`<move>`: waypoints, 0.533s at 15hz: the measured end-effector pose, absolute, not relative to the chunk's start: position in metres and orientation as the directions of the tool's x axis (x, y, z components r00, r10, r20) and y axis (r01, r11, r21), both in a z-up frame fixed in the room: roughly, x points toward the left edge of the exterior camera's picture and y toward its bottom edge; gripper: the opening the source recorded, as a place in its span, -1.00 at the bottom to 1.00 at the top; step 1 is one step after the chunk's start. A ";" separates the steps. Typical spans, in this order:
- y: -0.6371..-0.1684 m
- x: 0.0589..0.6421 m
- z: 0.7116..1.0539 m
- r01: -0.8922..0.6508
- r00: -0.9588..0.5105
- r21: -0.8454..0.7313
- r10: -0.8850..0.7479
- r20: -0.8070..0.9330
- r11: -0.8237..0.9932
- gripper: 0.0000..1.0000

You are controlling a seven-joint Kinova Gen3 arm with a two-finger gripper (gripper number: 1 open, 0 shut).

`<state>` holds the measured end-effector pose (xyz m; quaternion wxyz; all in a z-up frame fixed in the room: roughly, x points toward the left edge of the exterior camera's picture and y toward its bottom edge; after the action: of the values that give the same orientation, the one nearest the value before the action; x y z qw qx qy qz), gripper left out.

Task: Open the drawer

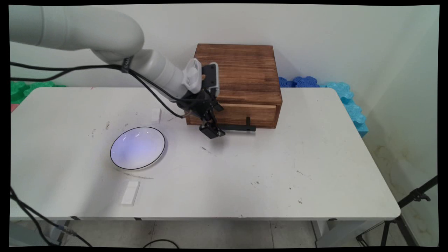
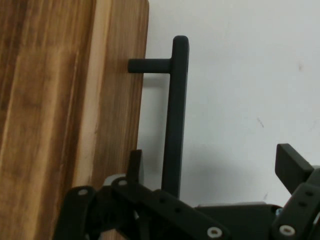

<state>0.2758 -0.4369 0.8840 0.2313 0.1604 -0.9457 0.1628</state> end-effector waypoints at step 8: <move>-0.450 0.256 0.849 -0.373 -0.855 -0.233 -0.235 0.462 0.898 1.00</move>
<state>0.2556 -0.4503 0.8490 0.2165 0.1598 -0.9499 0.1593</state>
